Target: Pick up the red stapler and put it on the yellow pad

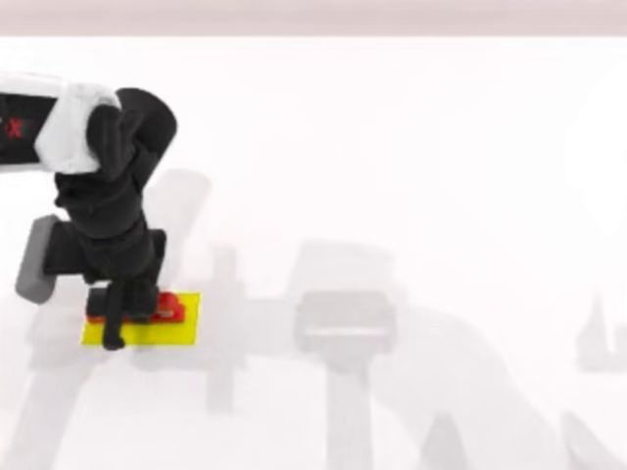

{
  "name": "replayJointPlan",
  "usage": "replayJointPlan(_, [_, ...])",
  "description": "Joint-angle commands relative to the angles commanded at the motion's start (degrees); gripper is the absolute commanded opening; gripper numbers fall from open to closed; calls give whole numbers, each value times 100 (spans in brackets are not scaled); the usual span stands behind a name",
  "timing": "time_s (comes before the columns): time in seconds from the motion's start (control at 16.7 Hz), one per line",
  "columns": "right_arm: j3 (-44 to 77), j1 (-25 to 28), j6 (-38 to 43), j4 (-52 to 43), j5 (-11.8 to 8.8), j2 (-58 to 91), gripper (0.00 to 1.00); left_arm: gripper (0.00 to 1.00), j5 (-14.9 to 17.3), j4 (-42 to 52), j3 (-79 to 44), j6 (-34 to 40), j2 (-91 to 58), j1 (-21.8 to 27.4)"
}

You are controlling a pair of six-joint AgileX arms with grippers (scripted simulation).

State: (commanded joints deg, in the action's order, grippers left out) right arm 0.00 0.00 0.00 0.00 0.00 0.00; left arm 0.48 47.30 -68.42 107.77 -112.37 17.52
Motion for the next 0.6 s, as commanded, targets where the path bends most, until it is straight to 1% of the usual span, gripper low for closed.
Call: replayJointPlan(0.6, [0,0,0,0,0,0,100,75,0,0,0,0,0,0])
